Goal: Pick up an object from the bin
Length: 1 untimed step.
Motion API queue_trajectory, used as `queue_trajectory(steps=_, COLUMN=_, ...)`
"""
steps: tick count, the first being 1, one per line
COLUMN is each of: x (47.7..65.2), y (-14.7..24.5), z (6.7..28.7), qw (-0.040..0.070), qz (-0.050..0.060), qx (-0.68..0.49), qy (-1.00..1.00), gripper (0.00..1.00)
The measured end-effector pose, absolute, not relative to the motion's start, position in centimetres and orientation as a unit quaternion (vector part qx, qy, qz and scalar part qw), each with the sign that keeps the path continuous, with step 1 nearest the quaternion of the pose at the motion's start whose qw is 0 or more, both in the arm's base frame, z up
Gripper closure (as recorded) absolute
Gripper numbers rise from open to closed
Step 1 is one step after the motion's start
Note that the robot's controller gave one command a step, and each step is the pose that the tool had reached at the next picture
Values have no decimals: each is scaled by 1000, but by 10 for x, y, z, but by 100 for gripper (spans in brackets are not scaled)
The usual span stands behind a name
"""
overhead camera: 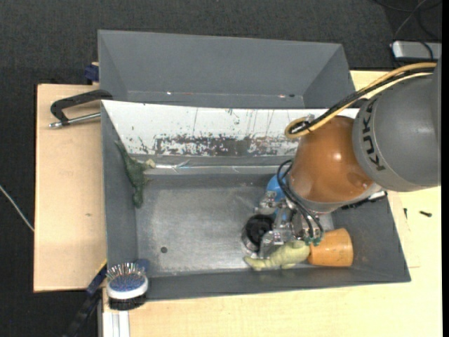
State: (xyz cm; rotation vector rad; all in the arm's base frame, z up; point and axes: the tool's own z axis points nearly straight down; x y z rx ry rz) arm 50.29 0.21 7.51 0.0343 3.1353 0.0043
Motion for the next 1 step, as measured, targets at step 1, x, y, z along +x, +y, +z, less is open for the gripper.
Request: queue_trajectory(steps=1, x=523, y=4, z=201, qw=7, qz=0, qx=-110, qy=994, gripper=100)
